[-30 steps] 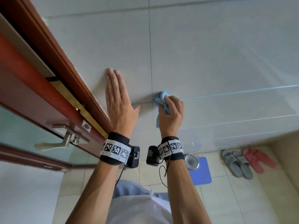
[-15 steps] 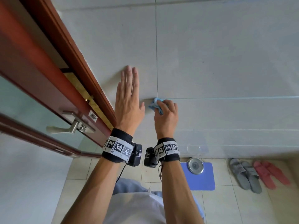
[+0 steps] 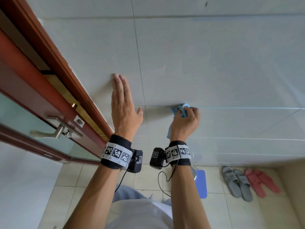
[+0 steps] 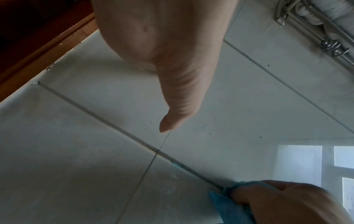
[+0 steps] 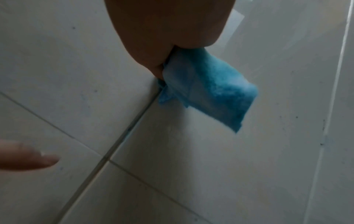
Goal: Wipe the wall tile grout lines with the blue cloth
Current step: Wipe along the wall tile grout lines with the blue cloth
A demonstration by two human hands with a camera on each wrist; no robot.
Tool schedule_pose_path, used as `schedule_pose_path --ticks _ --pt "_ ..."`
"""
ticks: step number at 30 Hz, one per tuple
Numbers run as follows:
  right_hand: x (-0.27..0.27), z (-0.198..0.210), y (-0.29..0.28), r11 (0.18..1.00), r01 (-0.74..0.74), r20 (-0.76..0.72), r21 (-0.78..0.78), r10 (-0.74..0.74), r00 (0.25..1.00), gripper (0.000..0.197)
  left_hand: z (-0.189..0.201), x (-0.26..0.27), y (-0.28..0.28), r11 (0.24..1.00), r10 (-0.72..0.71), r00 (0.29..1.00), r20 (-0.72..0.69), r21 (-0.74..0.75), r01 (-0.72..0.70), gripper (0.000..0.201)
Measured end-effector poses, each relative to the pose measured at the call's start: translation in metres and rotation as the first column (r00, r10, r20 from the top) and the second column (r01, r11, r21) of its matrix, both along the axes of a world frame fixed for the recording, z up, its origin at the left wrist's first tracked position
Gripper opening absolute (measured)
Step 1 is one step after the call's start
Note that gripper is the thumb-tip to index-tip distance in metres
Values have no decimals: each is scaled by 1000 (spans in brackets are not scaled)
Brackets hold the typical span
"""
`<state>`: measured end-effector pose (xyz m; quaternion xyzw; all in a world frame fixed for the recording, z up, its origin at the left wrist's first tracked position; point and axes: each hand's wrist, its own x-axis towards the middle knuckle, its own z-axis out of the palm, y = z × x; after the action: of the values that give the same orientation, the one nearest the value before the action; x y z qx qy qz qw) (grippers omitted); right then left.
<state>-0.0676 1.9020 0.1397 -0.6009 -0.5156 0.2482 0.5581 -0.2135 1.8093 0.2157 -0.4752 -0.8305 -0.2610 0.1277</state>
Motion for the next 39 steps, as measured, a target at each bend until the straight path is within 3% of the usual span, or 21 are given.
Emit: schedule_pose_path --ticks 10,15,19,27,29,32,34,37,39 --pt "-34 -20 -14 989 -77 28 129 74 997 18 -11 -5 5 1000 8 998 -65 20 -6 121" --pt "-68 -31 -32 951 -245 145 190 219 965 19 -13 -16 1 996 -43 996 -83 70 49 110" --pt "-90 -34 -46 890 -376 267 258 308 913 20 -16 -32 -6 998 -66 984 -166 6 68 107" --pt "-76 -41 -44 898 -340 393 281 216 894 27 -18 -28 -2 997 -52 987 -153 49 61 106" --pt "-54 -48 -37 926 -255 386 278 136 913 29 -18 -24 -1 996 -48 990 -135 62 56 107" --pt "-21 -56 -16 973 -7 261 229 -55 964 33 -17 -24 -2 997 -50 990 -132 57 58 107" --pt "-17 -56 -11 984 57 190 168 -89 978 35 -16 -25 -3 997 -47 990 -132 49 54 107" --pt "-33 -53 -21 981 -2 164 193 -30 986 38 -16 -25 -5 997 -61 991 -119 40 67 108" --pt "-54 -50 -34 959 -136 227 249 78 971 37 -15 -25 -5 997 -69 991 -118 33 73 109"
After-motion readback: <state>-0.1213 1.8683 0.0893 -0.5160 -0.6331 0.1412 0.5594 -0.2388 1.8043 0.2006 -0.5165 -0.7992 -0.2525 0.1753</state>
